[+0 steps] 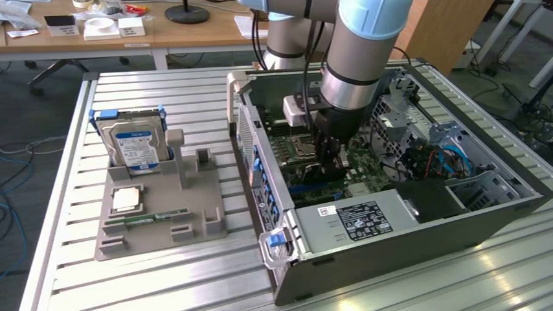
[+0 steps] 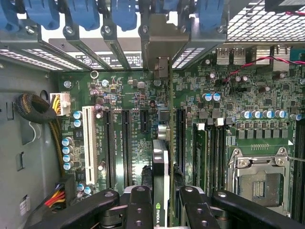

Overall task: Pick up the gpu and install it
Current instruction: 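Insert the gpu into the slot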

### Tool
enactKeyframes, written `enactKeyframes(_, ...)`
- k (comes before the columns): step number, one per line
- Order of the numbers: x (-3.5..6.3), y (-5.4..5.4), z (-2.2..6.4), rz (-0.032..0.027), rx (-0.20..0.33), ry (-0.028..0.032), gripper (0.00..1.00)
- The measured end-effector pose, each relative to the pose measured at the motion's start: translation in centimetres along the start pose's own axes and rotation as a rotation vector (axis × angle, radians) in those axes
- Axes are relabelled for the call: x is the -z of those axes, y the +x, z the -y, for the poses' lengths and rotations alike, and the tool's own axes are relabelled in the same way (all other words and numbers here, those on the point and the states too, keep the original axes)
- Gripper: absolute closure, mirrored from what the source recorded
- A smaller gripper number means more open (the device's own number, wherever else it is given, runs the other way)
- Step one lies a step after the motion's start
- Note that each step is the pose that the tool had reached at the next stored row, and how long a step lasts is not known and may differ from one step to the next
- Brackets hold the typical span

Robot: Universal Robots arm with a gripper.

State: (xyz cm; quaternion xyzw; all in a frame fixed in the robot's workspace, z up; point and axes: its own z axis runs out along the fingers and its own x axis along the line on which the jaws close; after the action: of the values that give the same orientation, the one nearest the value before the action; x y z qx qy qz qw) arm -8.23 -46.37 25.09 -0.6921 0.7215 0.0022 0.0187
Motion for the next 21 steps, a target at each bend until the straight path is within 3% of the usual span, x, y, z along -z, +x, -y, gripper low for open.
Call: enactKeyframes(21,0.06,0.05,-0.14,0.0016,0.023,0.0025,0.73)
